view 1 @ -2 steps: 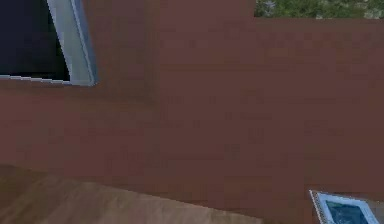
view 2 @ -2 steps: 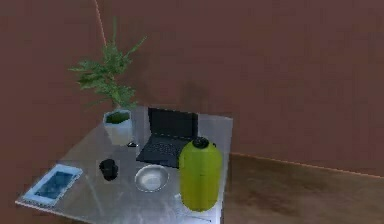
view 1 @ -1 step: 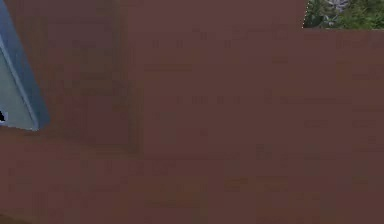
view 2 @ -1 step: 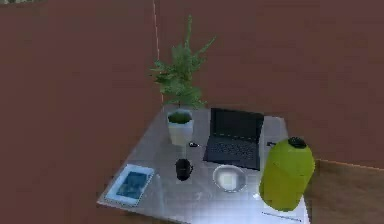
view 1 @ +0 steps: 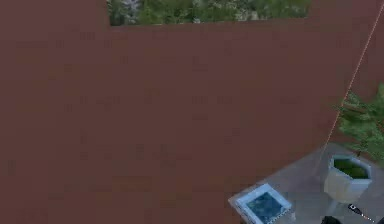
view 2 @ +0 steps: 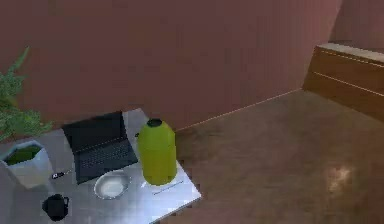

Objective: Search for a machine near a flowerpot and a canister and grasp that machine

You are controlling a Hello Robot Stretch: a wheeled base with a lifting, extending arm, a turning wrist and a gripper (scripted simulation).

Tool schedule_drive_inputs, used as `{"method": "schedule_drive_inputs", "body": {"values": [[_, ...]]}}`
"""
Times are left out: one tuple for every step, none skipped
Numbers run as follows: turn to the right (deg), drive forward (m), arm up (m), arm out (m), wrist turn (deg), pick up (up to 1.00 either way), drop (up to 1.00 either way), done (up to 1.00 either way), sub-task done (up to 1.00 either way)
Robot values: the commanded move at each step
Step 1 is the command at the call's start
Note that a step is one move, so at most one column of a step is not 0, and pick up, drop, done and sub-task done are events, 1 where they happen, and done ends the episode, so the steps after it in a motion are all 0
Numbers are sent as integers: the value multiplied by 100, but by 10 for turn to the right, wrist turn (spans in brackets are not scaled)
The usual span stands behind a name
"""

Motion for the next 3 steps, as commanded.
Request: {"method": "schedule_drive_inputs", "body": {"values": [[450,0,0,0,0,0,0,0,0],[450,0,0,0,0,0,0,0,0],[390,0,0,0,0,0,0,0,0]]}}
